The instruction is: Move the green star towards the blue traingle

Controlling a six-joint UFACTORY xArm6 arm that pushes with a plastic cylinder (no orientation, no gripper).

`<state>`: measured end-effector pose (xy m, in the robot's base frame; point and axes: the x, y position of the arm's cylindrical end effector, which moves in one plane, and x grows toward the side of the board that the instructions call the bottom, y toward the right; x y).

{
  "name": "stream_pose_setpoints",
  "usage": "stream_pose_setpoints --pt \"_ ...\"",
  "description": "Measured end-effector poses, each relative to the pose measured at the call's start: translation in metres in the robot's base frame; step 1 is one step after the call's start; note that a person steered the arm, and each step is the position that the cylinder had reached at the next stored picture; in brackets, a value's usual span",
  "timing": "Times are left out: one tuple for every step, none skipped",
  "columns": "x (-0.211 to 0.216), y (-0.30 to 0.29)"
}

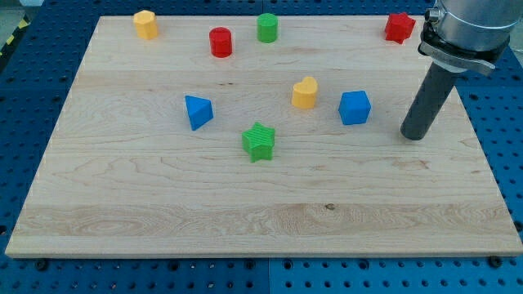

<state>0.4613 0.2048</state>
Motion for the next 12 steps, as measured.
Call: stream_pose_setpoints --pt "0.000 -0.026" --pt "0.000 -0.071" --pt "0.001 -0.119" --pt "0.007 -0.133" --pt "0.008 -0.144" --pt "0.012 -0.185" --pt "0.012 -0.191" --pt "0.020 -0.200" --pt "0.034 -0.221" --pt "0.035 -0.225" --pt "0.035 -0.240" --pt "0.044 -0.272"
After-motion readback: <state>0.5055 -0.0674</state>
